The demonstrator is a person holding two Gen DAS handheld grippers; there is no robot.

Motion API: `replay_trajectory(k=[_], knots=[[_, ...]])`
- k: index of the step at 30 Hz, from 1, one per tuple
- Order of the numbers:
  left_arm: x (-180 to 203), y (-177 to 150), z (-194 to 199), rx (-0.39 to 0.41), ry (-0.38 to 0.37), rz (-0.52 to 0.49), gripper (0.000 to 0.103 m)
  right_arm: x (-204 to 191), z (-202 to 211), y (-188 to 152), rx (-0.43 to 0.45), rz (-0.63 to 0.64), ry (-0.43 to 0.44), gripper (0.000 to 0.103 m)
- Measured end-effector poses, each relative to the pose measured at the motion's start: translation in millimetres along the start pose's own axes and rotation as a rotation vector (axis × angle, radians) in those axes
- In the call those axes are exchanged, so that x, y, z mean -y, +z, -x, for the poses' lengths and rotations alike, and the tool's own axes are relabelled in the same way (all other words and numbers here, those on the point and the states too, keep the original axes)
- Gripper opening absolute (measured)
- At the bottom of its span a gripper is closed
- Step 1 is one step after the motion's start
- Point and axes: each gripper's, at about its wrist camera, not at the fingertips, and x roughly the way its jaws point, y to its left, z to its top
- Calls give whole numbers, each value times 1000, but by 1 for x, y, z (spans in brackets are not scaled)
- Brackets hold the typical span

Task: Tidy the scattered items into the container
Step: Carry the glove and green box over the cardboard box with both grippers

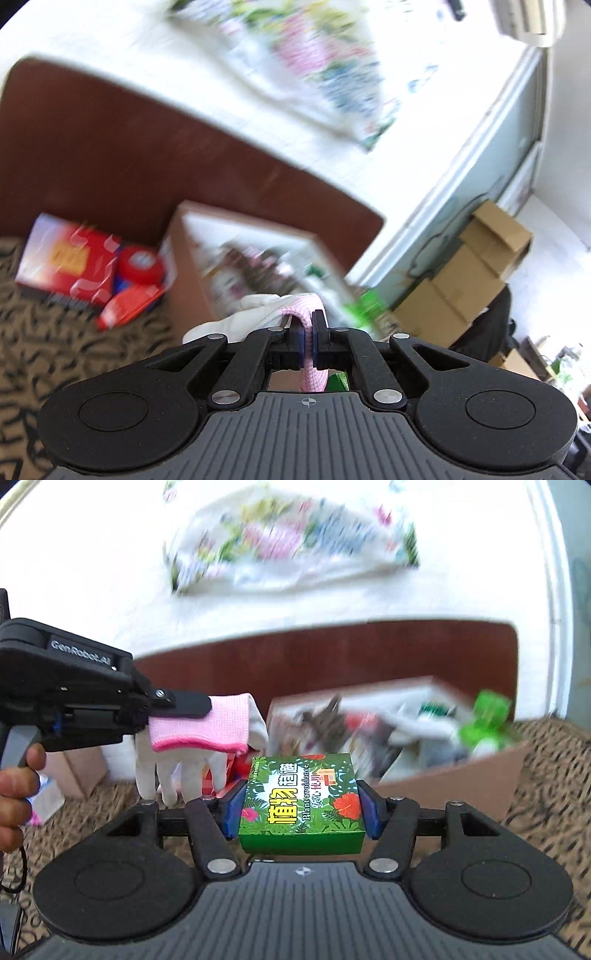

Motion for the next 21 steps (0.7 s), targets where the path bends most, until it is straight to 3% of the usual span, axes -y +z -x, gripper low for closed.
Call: replay_trajectory(k=[9,21], knots=[[58,57,-53,17,-87,-59,7,44,-9,57,134,22,-86,65],[53,97,-166,-12,-117,-41,8,101,-85,74,91,32,-179,65]])
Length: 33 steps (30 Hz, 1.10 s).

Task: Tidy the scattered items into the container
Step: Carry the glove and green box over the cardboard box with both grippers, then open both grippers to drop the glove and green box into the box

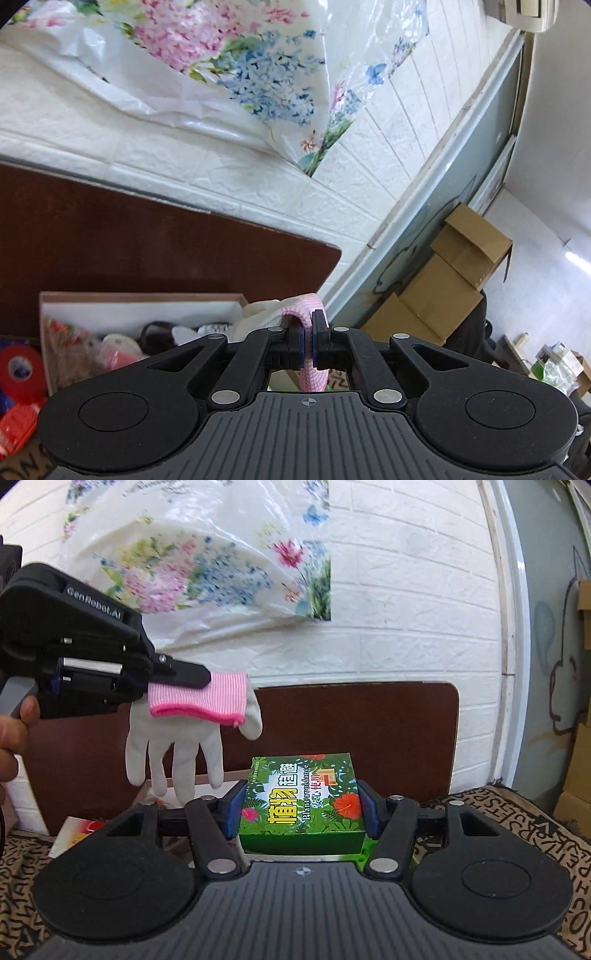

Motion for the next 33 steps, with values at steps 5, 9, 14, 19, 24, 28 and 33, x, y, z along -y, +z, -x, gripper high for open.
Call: replay_trajectory(k=[5,9,14,19,24,28,33], knots=[[-16,14,-34,11,-29,36,10,6,-46,4,-27,5,3,65],[-37,3,-62,-31,-6,52,11,1,-84,0,-62,42,0,65],[-58,-10,-79,-70,26,80,23,-2,-110,-5,-133,28,35,65],[-49,-15,-67,-53,56,11,95,-6,-102,-7,-121,70,41,84],[-35,-21,-50,-57,70,-34,102,-8,-74,-11,-83,123,15,100],[-29,-37,-39,-79,73,-37,103,-8,-59,-11,-88,137,16,101],[-35,-47,-27,-69,90,-5,103,-8,-46,-11,-98,131,22,102]])
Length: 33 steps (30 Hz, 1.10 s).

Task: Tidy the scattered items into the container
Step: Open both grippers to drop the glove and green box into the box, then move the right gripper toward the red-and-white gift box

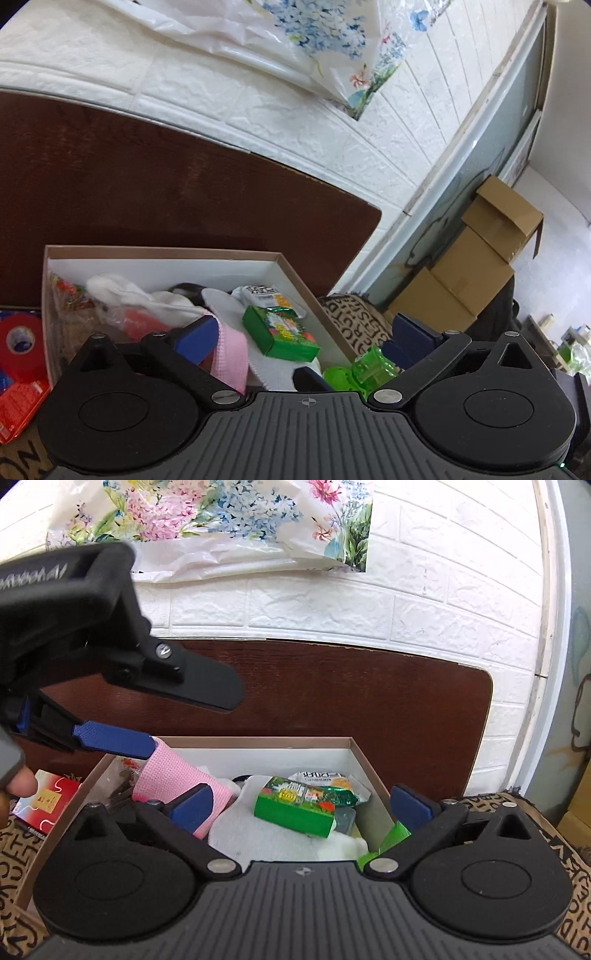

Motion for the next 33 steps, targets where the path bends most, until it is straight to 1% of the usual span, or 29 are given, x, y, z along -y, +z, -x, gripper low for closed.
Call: replay_trajectory(k=[2,5,7,12,16,18,21,24,29,31,33], knots=[[-5,2,0,-6,24,29,103,0,1,0,-14,-6,-4,102],[-14,5,2,-10,49,100,103,1,3,0,-14,-13,-11,102],[-18,7,7,-6,40,120,103,0,7,0,-9,-14,-5,102],[-22,9,25,44,66,106,103,-4,7,2,-3,-16,4,102],[-25,3,33,31,89,86,103,-9,4,1,-18,-36,28,102],[-25,-3,39,39,98,82,103,-13,7,1,-23,-38,39,102],[-25,-16,55,60,102,77,103,-18,19,2,-15,-42,63,102],[-24,-32,75,81,121,74,103,-24,34,0,-5,-42,85,102],[-32,-77,116,98,165,99,103,-41,64,-14,-15,-19,135,102],[-38,-96,132,109,188,123,103,-52,75,-21,-26,-6,155,102],[-45,-113,148,115,205,171,103,-65,86,-28,-43,15,183,102]])
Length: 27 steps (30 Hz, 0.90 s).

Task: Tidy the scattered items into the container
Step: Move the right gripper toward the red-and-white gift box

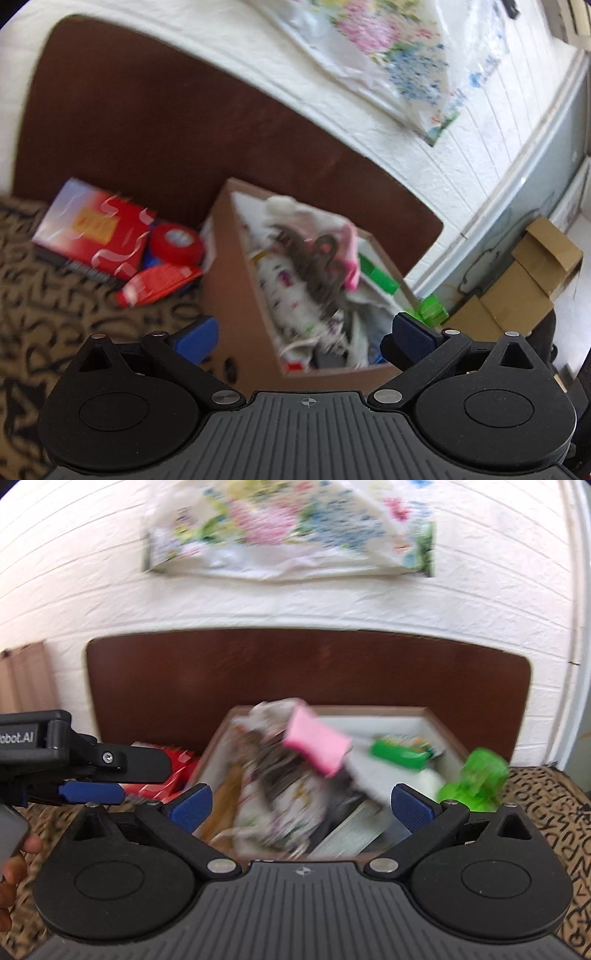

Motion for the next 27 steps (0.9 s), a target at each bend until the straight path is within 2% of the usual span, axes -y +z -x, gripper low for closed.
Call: replay_trajectory(k=[3,8,11,15,21,27], knots=[[-17,-16,22,8,8,54,103,-22,9,-8,-19,16,36,102],[-33,-31,60,36,60,22,103,-63,22,-17,-33,56,107,102],[-47,-31,83,61,89,12,103,-88,26,-19,-40,87,163,102],[-68,-23,105,97,113,46,103,-119,24,-19,-42,102,220,102],[-99,-10,113,108,135,42,103,-157,2,-15,-43,119,236,99],[-134,11,99,111,142,68,103,-180,-34,-12,-49,139,235,96]])
